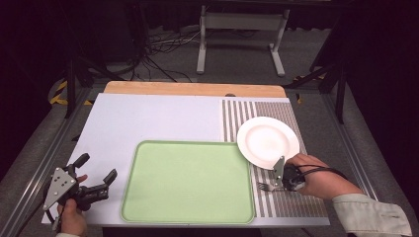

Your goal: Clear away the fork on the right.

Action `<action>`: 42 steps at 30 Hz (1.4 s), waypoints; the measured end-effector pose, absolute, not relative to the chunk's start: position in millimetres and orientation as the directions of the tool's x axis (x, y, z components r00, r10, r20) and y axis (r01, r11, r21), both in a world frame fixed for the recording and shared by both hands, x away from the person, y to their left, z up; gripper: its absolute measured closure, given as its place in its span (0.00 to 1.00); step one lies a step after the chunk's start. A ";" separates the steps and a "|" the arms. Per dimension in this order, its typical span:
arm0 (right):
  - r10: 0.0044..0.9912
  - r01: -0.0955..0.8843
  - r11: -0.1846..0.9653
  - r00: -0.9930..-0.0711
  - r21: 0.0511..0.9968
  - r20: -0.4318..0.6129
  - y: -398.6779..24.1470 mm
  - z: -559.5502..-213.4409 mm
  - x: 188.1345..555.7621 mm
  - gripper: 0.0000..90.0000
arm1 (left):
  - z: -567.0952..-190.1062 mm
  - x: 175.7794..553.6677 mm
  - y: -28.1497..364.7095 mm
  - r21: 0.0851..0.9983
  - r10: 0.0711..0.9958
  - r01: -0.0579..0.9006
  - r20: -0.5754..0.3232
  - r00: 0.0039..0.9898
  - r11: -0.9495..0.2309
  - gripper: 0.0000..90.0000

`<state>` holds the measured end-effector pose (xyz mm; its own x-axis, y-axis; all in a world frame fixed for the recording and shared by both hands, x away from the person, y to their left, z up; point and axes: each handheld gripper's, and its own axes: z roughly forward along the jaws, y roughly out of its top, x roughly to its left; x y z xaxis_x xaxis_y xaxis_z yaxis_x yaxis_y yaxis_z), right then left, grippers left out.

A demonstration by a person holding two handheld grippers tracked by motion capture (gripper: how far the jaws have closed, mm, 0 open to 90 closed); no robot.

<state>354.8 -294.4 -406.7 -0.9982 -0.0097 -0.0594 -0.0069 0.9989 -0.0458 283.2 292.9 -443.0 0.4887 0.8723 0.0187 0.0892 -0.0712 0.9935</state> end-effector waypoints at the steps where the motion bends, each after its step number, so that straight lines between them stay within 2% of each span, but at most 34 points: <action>1: -0.009 -0.007 0.999 -0.998 -0.032 -0.060 -294.9 -405.3 354.8 0.95 | -443.1 283.2 292.8 0.993 0.872 0.089 0.018 0.489 -0.071 0.00; 24: 0.066 0.030 0.969 -0.988 0.243 -0.141 -297.7 -360.4 349.2 0.95 | -443.1 283.2 293.1 0.994 0.873 0.089 0.015 0.487 -0.067 0.00; 32: 0.084 0.022 0.932 -0.984 0.361 -0.158 -295.2 -348.3 348.0 0.95 | -442.9 283.0 293.1 0.994 0.873 0.089 0.016 0.488 -0.068 0.00; 42: 0.163 0.072 0.860 -0.977 0.505 -0.137 -289.3 -341.1 347.1 0.95 | -442.7 283.0 293.6 0.994 0.873 0.089 0.016 0.488 -0.068 0.00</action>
